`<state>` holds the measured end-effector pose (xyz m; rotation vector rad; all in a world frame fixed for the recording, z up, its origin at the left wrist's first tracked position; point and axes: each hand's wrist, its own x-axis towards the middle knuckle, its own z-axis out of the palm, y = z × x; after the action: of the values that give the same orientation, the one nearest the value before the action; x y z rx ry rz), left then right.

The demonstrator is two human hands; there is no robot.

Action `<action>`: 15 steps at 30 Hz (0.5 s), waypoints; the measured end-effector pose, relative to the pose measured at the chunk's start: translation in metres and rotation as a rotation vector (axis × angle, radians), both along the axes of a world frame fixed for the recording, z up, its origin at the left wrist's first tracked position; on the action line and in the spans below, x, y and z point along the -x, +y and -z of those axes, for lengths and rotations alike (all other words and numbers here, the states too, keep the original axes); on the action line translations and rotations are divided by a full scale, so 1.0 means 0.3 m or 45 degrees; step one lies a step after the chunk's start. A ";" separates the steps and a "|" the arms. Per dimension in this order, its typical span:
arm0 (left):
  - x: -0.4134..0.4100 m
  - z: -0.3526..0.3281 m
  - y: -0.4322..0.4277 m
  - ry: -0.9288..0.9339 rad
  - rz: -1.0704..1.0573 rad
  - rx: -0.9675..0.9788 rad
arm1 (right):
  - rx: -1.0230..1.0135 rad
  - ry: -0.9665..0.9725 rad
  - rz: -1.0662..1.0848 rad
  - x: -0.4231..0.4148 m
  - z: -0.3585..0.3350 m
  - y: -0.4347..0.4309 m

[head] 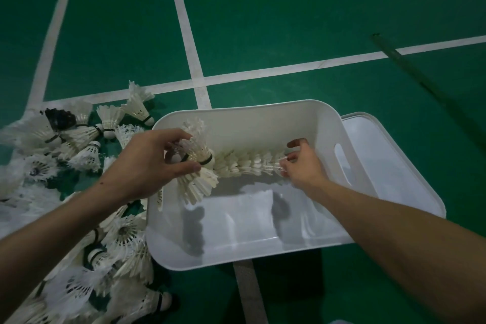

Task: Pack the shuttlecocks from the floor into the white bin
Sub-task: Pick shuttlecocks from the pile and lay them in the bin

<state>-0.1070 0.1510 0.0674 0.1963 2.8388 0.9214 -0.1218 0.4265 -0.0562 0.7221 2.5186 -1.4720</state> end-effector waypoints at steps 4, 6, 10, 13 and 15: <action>0.006 0.002 0.001 -0.003 -0.013 -0.012 | 0.118 0.026 -0.061 0.013 0.008 -0.004; 0.006 -0.001 0.000 -0.010 -0.023 -0.025 | 0.161 0.024 -0.102 0.017 0.011 -0.001; 0.004 -0.003 -0.001 -0.008 -0.033 -0.026 | 0.102 -0.045 -0.268 0.019 0.033 0.006; 0.003 -0.002 0.000 -0.009 -0.025 -0.017 | 0.076 -0.048 -0.320 0.040 0.040 0.010; 0.002 -0.003 -0.003 -0.007 -0.016 -0.007 | 0.056 -0.065 -0.343 0.050 0.044 0.013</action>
<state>-0.1075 0.1500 0.0683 0.1769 2.8358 0.9313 -0.1367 0.4304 -0.0694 0.3895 2.4228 -1.3916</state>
